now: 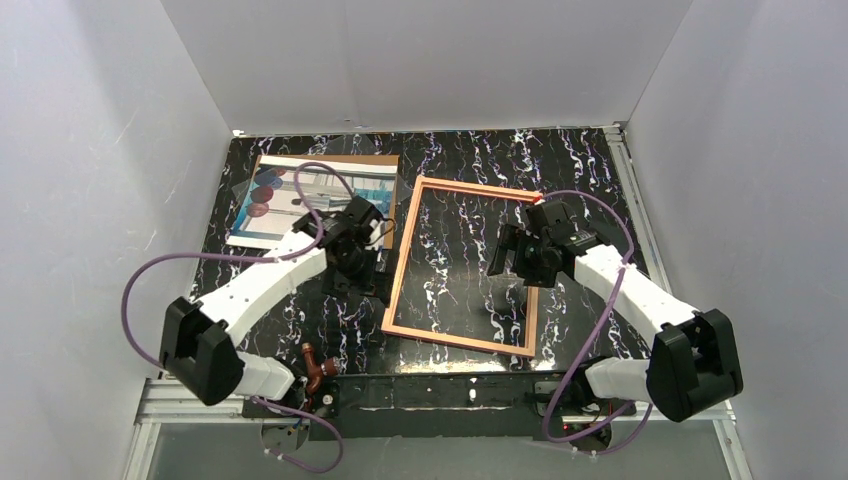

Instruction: Put the photo into the frame

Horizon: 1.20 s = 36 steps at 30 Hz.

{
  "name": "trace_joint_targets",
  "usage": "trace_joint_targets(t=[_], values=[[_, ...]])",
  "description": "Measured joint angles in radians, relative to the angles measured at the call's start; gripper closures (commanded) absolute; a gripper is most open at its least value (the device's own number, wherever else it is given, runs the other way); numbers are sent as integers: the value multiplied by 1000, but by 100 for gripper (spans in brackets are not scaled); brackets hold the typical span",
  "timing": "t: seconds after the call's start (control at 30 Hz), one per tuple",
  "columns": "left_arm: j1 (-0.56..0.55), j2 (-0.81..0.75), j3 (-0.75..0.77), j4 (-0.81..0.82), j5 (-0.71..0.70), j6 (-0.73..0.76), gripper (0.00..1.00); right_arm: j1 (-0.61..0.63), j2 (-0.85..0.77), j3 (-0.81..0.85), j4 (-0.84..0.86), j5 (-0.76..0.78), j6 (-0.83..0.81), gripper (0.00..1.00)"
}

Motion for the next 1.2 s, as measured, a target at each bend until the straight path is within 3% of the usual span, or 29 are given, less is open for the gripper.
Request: trace_joint_targets(t=[0.27, 0.53, 0.77, 0.93, 1.2], values=[[-82, 130, -35, 63, -35, -9, 6, -32, -58, -84, 3, -2, 19, 2], [-94, 205, -82, 134, -31, -29, 11, -212, -169, -204, 32, -110, 20, 1], [-135, 322, -88, 185, -31, -51, 18, -295, -183, -226, 39, -190, 18, 2], [-156, 349, -85, 197, -26, -62, 34, -310, -198, -226, 40, -212, 16, 1], [-163, 363, -78, 216, 15, -72, 49, -316, -224, -226, 37, -223, 12, 1]])
